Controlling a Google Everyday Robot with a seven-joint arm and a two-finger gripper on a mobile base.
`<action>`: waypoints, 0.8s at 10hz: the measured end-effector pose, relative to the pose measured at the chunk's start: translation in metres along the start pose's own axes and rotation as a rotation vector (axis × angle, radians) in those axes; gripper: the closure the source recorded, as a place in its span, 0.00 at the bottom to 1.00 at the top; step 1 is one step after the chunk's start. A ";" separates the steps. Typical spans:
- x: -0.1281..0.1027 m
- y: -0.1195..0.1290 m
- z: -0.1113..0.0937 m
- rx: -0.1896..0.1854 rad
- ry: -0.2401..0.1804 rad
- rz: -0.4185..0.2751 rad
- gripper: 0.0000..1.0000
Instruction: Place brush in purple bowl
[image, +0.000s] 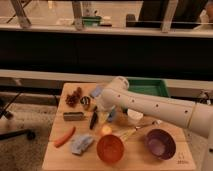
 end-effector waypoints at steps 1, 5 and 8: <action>0.000 -0.004 0.003 0.003 0.009 -0.007 0.20; 0.005 -0.019 0.024 -0.007 0.046 -0.033 0.20; 0.013 -0.031 0.040 -0.020 0.064 -0.048 0.20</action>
